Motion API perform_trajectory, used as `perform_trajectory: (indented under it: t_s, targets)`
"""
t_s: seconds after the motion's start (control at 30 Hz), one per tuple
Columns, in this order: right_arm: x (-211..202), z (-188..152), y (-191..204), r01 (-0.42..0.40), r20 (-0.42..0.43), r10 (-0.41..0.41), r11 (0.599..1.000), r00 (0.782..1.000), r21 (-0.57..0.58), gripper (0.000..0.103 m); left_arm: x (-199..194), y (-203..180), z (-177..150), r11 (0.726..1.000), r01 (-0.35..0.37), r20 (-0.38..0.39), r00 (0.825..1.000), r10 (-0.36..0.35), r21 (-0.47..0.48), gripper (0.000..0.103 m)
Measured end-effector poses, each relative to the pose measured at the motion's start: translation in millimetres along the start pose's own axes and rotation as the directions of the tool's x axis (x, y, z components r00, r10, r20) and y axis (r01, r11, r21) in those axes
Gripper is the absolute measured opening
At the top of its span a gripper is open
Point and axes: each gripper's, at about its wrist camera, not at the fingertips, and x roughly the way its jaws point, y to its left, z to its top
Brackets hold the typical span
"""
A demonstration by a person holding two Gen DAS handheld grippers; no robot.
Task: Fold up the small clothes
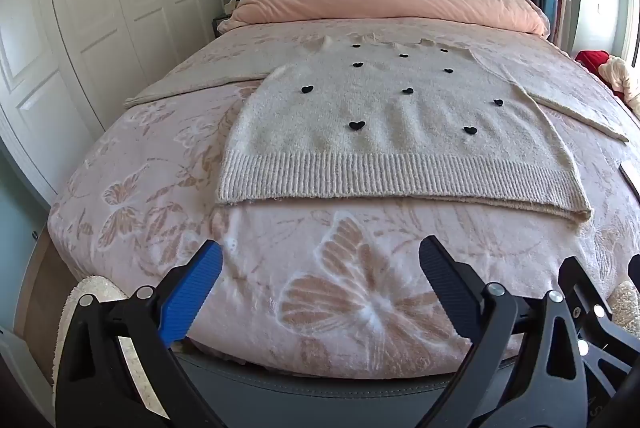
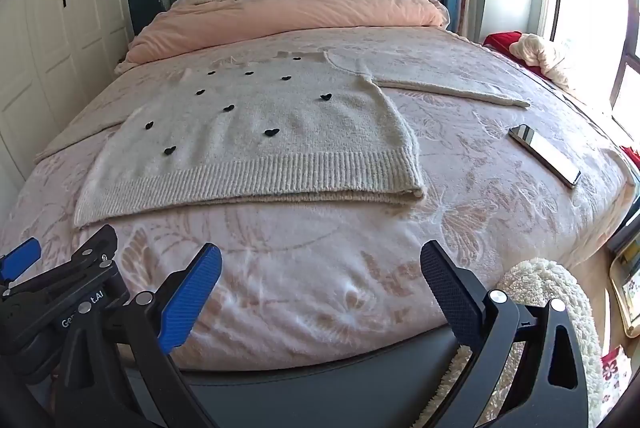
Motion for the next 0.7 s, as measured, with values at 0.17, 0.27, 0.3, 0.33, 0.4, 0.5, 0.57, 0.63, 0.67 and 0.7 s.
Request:
perform_trajectory:
  t_s: [0.17,0.27,0.3,0.33,0.4,0.5,0.57,0.63,0.67,0.7]
  targets:
    - [-1.7,0.6,-0.7,-0.001,0.015,0.001,1.000,1.000,0.002,0.098,1.2,-0.9,0.6,1.000,-0.004,0.009,1.000,0.004,-0.002,0.096]
    - [-2.7,0.6,-1.0,0.004,0.016,-0.004,1.000,1.000,-0.005,0.098,-1.6,-1.8,6.9,1.000,-0.005,0.007,1.000,0.005,-0.001,0.096]
    - [-3.1,0.5,-1.1,0.005,0.016,-0.004,1.000,1.000,-0.007,0.098,-2.1,-2.2,5.1,1.000,-0.007,0.013,1.000,0.007,0.001,0.096]
    - [-3.1,-0.7,-1.7,0.004,0.016,-0.004,1.000,1.000,-0.009,0.098,-2.8,-2.6,3.6,1.000,-0.009,0.018,1.000,0.009,0.003,0.096]
    - [-3.0,-3.4,-2.7,0.005,0.015,-0.005,1.000,1.000,-0.014,0.098,-3.1,-1.8,3.5,1.000,-0.010,0.017,1.000,0.010,0.004,0.096]
    - [-1.1,-2.1,-1.6,-0.002,0.015,0.002,1.000,1.000,0.005,0.098,-3.5,-2.8,5.2,1.000,-0.015,0.012,1.000,0.015,0.007,0.096]
    - [-2.9,0.2,1.4,-0.002,0.014,0.002,1.000,1.000,0.003,0.098,-1.9,-0.9,3.8,1.000,-0.016,0.009,1.000,0.016,0.004,0.096]
    - [-3.4,0.3,0.5,-0.005,0.010,0.005,1.000,1.000,0.007,0.098,-5.1,1.8,0.6,1.000,-0.016,0.016,1.000,0.016,0.004,0.096]
    - [-3.2,0.7,0.1,-0.006,0.008,0.006,1.000,1.000,0.008,0.098,-5.3,2.0,0.7,1.000,-0.018,0.016,1.000,0.018,0.005,0.096]
    - [-3.9,1.4,-0.3,-0.007,0.007,0.007,1.000,1.000,0.009,0.098,-5.3,1.9,0.2,1.000,-0.019,0.018,1.000,0.019,0.005,0.096]
